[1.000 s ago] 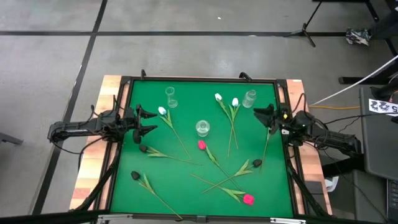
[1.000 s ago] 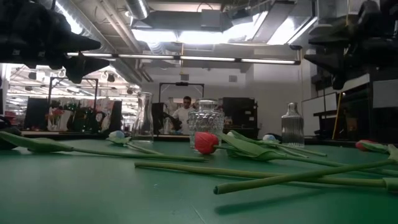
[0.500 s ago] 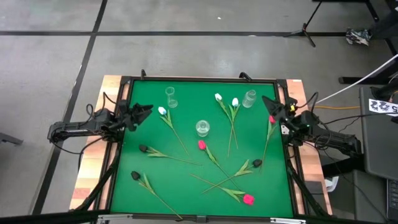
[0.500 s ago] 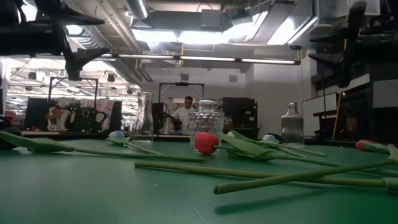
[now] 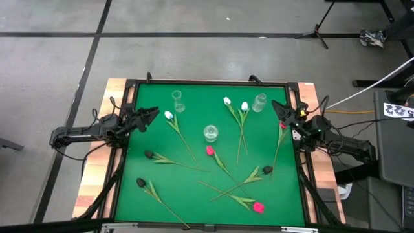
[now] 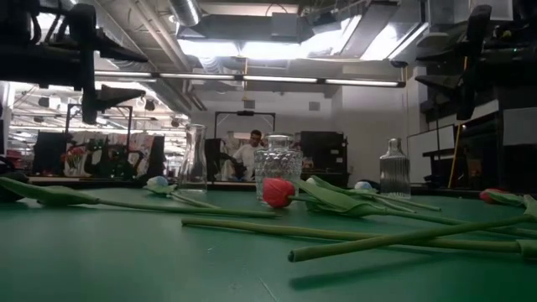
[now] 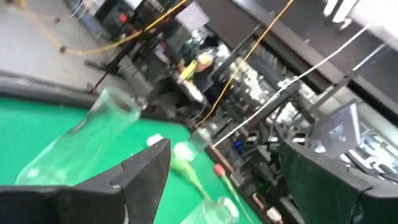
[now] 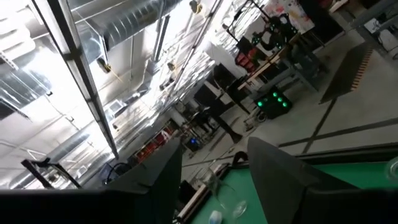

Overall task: Sort flowers into vase by color
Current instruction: Put the left white tulip into the top left transparent vase

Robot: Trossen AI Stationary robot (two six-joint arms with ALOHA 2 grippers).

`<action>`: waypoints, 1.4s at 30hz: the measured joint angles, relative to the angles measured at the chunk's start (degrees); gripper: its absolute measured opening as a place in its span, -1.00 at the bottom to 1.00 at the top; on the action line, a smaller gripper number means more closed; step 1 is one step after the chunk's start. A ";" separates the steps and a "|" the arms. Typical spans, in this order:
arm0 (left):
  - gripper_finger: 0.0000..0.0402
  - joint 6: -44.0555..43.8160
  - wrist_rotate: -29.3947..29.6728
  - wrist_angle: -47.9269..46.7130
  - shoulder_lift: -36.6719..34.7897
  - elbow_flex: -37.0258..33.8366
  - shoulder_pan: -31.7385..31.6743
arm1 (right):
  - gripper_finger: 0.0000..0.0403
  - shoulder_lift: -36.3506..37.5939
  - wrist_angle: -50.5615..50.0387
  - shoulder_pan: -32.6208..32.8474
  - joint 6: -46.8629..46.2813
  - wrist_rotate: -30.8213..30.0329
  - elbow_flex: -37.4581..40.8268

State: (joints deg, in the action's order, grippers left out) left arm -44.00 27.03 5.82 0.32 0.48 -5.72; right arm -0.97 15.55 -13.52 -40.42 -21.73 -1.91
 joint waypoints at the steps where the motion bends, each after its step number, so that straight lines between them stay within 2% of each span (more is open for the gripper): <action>1: 0.47 -0.93 0.00 -0.39 0.00 -0.01 0.01 | -0.09 0.00 -0.48 0.00 0.00 0.22 -0.01; 6: 0.46 -3.87 -1.15 0.97 0.00 -0.01 -0.02 | -0.09 0.00 -3.07 0.00 0.02 0.25 -0.02; 9: 0.47 -6.52 -9.27 4.35 0.41 1.48 0.21 | -0.09 -0.01 -3.89 -0.01 0.00 0.48 -0.02; 13: 0.46 -8.83 -15.97 3.37 3.71 7.22 1.40 | -0.09 -0.02 -4.39 0.00 0.10 0.76 -0.02; 18: 0.46 -3.06 -16.78 2.66 12.75 18.93 3.05 | -0.09 0.00 -5.47 0.00 0.19 0.88 -0.02; 21: 0.46 2.35 -16.37 -4.19 20.25 28.26 3.18 | -0.09 0.00 -5.60 0.00 0.19 0.91 -0.02; 26: 0.46 6.55 -12.61 -26.12 35.45 44.05 3.17 | -0.09 0.00 -5.61 0.00 0.15 0.93 -0.04; 29: 0.46 -0.67 -7.70 -39.94 45.04 51.39 2.63 | -0.09 0.00 -5.64 -0.01 -0.09 0.95 -0.02; 33: 0.46 -16.38 -6.99 -52.06 56.06 55.88 1.44 | -0.09 -0.01 -5.66 -0.01 -0.17 0.96 -0.04; 38: 0.46 -30.61 -6.99 -58.78 66.48 56.10 1.38 | -0.09 -0.01 -5.72 0.00 -0.20 0.96 -0.04; 42: 0.46 -40.13 -7.02 -58.87 73.22 56.10 1.38 | -0.09 0.00 -6.40 0.00 -0.22 0.98 -0.04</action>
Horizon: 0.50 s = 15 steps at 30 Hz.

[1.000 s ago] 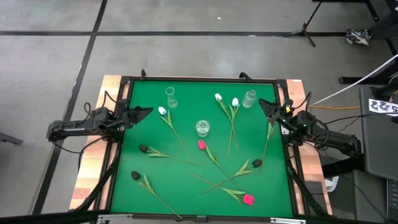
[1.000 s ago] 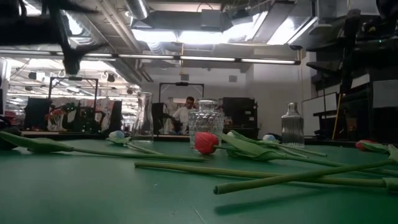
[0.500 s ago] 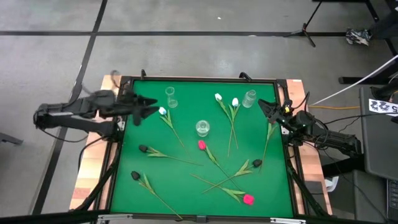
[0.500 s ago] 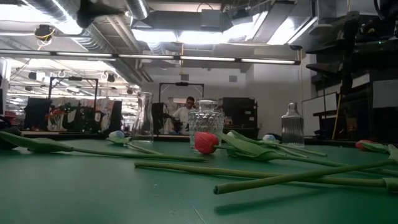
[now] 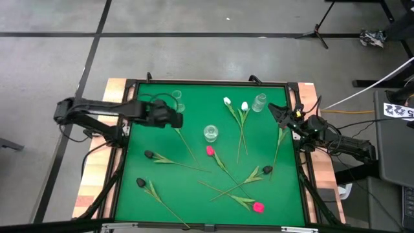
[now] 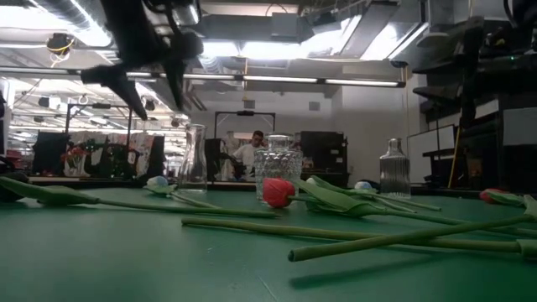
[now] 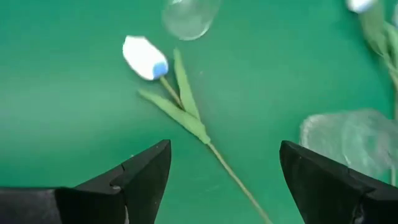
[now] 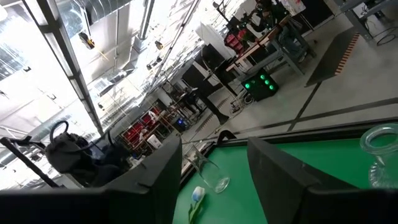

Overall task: Sort flowers into vase by color
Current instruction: Put the left white tulip into the top left transparent vase

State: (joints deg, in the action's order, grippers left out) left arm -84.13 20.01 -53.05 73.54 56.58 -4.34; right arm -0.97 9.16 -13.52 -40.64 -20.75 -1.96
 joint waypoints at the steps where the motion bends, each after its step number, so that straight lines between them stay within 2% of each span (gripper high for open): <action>1: 0.46 -2.46 -0.18 0.46 1.68 0.02 0.00 | -0.09 0.00 -0.30 0.00 0.00 0.00 0.00; 8: 0.46 -6.17 -0.74 4.49 9.95 0.02 -0.37 | -0.09 0.00 -2.42 0.00 0.00 0.05 -0.02; 15: 0.46 -13.90 -0.92 6.07 16.19 0.02 -0.31 | -0.09 -0.02 -3.11 0.00 0.01 0.92 -0.02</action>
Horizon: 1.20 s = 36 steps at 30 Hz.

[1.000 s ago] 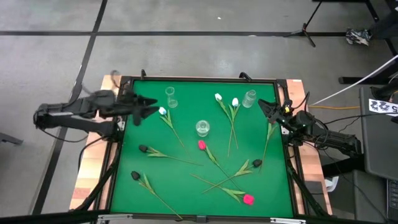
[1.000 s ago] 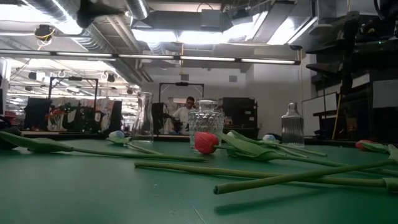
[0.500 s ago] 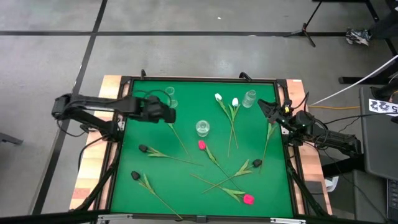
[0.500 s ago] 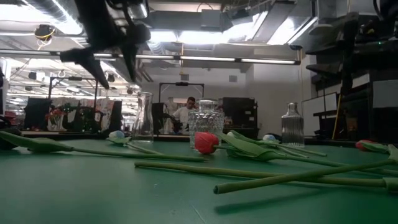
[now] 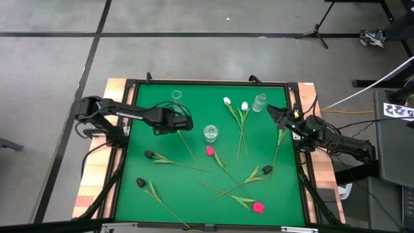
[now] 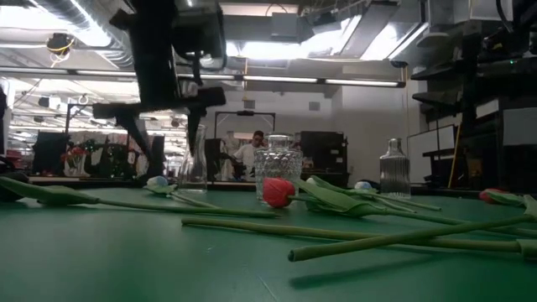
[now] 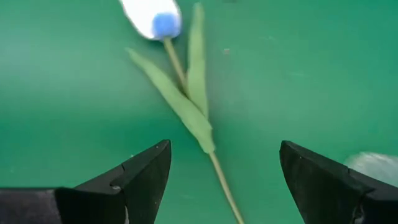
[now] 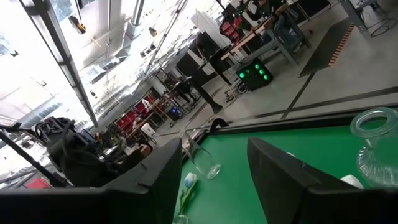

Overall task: Sort flowers into vase by color
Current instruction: Put the left white tulip into the top left transparent vase

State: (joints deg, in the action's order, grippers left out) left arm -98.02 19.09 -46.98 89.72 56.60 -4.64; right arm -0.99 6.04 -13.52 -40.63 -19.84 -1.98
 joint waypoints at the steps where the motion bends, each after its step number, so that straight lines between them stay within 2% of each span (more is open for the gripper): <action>1: 0.46 -0.72 -0.02 -0.06 0.75 0.00 -0.01 | -0.09 0.01 -0.09 0.00 -0.01 0.00 0.00; 9: 0.46 -3.89 -0.03 -0.13 5.25 -0.02 -1.33 | -0.09 0.00 -0.23 0.00 0.01 0.00 0.00; 23: 0.46 5.31 -2.69 2.40 5.68 -0.05 -9.27 | -0.09 0.00 -0.80 0.00 0.40 1.27 0.00; 29: 0.46 2.36 -6.24 7.87 5.67 -5.12 -9.31 | -0.09 0.01 -1.89 -0.01 0.41 1.46 0.00; 32: 0.46 0.05 -6.39 10.22 5.13 -7.53 -9.21 | -0.09 0.00 -2.05 -0.01 0.42 1.46 0.00; 36: 0.46 1.24 -5.96 11.05 5.02 -8.24 -9.18 | -0.09 0.01 -2.08 -0.01 0.42 1.46 0.00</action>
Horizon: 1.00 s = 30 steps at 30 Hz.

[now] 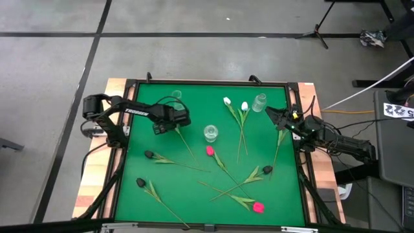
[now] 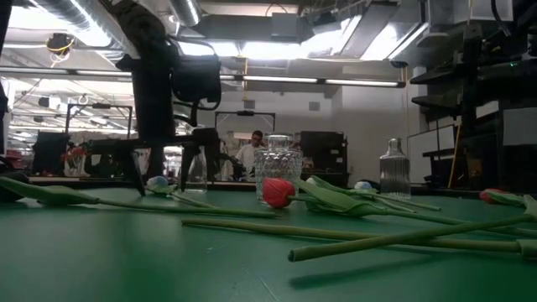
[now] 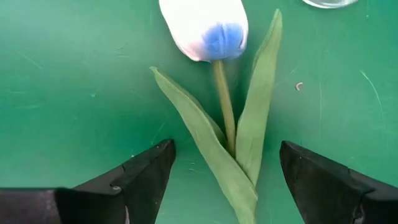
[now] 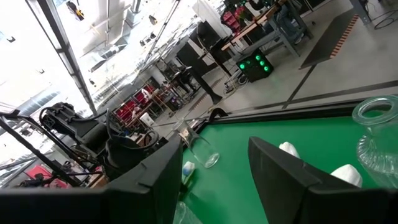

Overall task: Sort flowers into vase by color
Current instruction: Put the left white tulip into the top left transparent vase

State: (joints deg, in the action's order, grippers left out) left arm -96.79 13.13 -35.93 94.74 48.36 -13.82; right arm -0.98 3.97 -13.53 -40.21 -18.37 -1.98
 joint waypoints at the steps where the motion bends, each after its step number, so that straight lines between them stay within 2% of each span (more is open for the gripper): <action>1: 0.46 0.80 -0.04 0.16 0.00 0.00 -0.10 | -0.09 0.01 -0.02 0.01 0.00 0.00 0.00; 6: 0.26 0.83 -0.07 -0.07 -0.02 -0.12 -0.05 | -0.09 -0.01 -0.95 0.01 0.00 0.00 0.00; 15: -0.49 -1.48 -0.24 -1.06 0.10 -0.17 -0.09 | -0.09 0.00 -1.14 -0.01 0.00 -0.01 0.00; 21: -0.85 -0.62 -0.25 -1.29 -0.40 -0.26 0.24 | -0.09 0.00 -1.14 0.00 0.00 0.00 0.00; 25: -0.96 -1.30 -0.21 -1.52 -2.00 -0.35 1.08 | -0.09 -0.01 -1.20 0.01 0.00 0.00 0.00; 30: -0.92 -0.51 0.16 -1.90 -5.19 -0.35 1.13 | -0.09 0.00 -2.25 0.00 0.00 -0.02 0.00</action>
State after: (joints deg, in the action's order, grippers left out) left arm -97.30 13.28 -37.83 89.55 48.01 -12.69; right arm -0.99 1.71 -13.53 -40.21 -18.39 -1.98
